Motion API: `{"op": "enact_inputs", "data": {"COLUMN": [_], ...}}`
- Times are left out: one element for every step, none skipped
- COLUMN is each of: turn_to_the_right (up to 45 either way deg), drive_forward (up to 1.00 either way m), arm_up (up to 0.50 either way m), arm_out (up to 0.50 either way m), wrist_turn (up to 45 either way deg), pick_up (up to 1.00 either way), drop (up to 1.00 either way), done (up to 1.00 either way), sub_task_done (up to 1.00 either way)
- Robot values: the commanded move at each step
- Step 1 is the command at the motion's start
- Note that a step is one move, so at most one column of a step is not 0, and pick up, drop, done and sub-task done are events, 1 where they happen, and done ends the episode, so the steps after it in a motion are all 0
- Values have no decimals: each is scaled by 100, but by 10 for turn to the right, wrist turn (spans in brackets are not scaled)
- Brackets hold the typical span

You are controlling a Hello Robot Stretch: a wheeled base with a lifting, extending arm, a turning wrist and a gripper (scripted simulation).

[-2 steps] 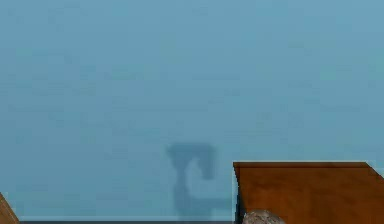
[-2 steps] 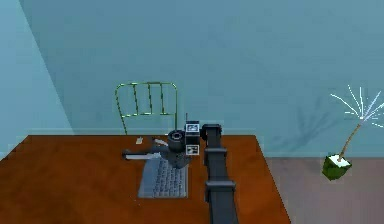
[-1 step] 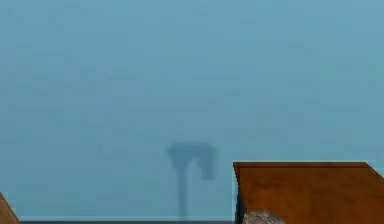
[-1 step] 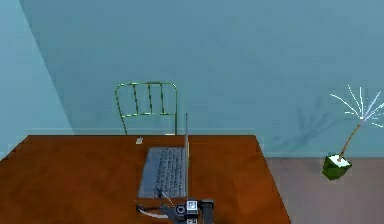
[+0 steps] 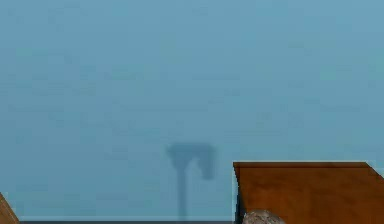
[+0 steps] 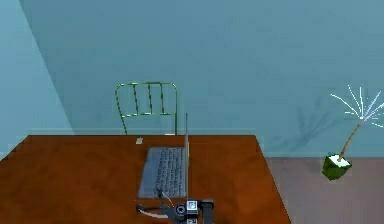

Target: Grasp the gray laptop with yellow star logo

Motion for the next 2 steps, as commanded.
{"op": "enact_inputs", "data": {"turn_to_the_right": [0, 0], "drive_forward": [0, 0], "arm_up": [10, 0], "arm_out": [0, 0], "wrist_turn": [0, 0], "pick_up": [0, 0], "drop": [0, 0], "done": [0, 100], "sub_task_done": [0, 0]}}
